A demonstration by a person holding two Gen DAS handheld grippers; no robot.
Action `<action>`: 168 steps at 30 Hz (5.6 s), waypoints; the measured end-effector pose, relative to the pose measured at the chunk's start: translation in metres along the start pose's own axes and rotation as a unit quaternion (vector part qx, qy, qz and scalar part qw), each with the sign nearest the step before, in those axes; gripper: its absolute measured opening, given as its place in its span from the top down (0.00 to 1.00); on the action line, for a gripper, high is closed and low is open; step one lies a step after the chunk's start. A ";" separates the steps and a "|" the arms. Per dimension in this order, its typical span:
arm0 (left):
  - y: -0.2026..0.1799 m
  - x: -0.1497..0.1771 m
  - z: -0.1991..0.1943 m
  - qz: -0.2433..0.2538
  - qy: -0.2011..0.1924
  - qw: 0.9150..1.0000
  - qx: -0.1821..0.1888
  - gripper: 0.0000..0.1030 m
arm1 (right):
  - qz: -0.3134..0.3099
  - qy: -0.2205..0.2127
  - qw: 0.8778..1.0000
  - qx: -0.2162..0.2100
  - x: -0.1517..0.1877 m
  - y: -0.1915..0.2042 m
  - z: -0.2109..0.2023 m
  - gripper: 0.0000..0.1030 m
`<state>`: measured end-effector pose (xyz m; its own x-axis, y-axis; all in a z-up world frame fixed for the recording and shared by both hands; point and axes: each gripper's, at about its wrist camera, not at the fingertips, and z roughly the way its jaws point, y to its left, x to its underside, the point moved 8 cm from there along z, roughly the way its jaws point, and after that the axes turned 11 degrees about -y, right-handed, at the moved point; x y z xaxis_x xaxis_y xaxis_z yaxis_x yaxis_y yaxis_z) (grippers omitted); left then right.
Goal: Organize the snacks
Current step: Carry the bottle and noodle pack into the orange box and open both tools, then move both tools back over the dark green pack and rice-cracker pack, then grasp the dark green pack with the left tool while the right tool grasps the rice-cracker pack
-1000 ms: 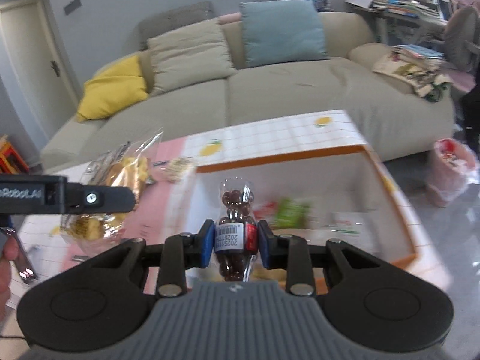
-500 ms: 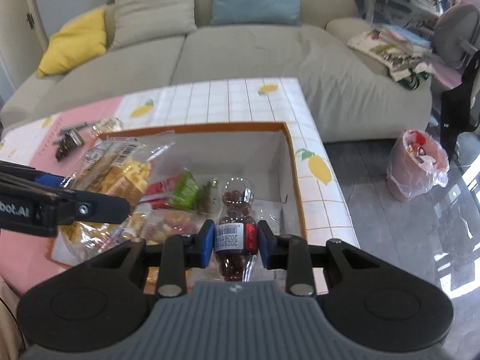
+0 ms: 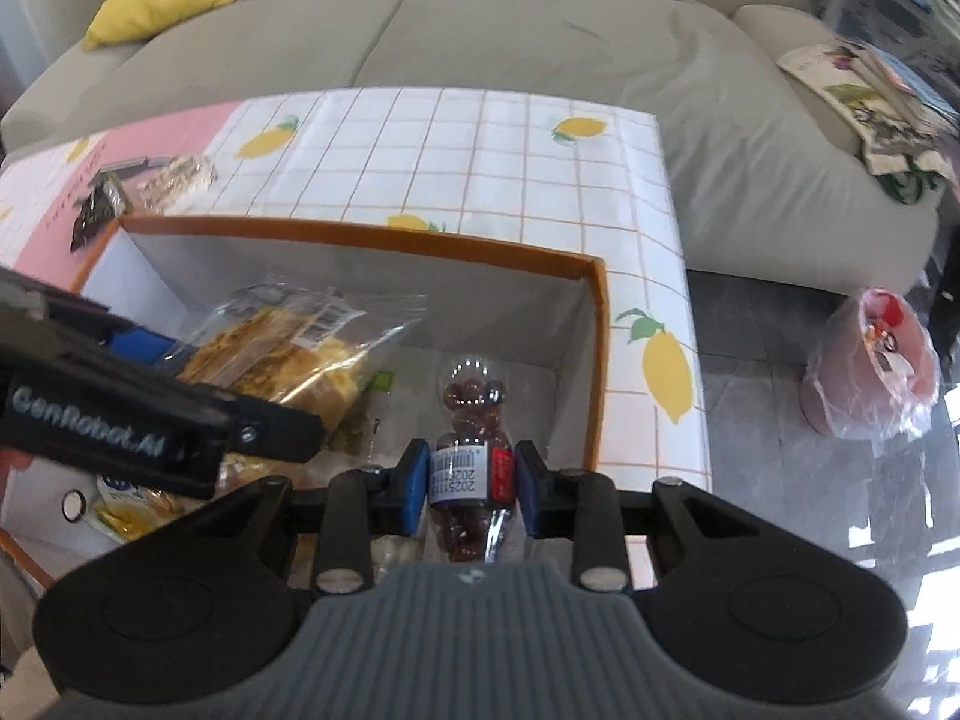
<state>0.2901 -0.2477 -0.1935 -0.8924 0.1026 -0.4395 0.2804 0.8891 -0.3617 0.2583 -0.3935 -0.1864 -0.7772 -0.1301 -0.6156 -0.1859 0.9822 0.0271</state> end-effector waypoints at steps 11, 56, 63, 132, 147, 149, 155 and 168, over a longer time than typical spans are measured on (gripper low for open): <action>-0.005 -0.007 0.022 -0.025 0.018 0.999 0.023 0.11 | -0.064 0.030 0.997 0.016 -0.002 0.006 0.025 0.72; -0.007 -0.018 -0.030 0.050 -0.048 0.997 0.021 0.69 | -0.069 0.028 0.996 0.044 0.001 0.019 0.021 0.58; -0.002 -0.018 -0.090 0.073 -0.114 0.991 0.007 0.68 | -0.042 0.014 0.998 0.050 -0.005 0.038 -0.004 0.51; 0.356 -0.039 -0.092 0.080 -0.165 0.977 -0.106 0.21 | -0.016 -0.036 0.999 -0.022 -0.108 0.311 0.183 0.23; 0.368 -0.049 -0.055 0.086 -0.168 0.974 -0.123 0.20 | -0.018 -0.010 1.000 -0.017 -0.095 0.311 0.212 0.23; 0.370 -0.049 -0.055 0.081 -0.173 0.973 -0.132 0.26 | -0.019 -0.011 1.000 -0.018 -0.095 0.311 0.213 0.22; 0.376 -0.050 -0.062 0.058 -0.186 0.970 -0.144 0.53 | -0.025 -0.016 0.999 -0.016 -0.099 0.312 0.213 0.23; 0.382 -0.048 -0.066 0.022 -0.171 0.972 -0.160 0.53 | -0.097 -0.096 0.991 0.004 -0.155 0.312 0.235 0.03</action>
<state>0.4168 0.1161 -0.2561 -0.6971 0.0377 -0.7160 0.1425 0.9860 -0.0868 0.4620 -0.0351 -0.2675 -0.5988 -0.2893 -0.7468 -0.3155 0.9423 -0.1121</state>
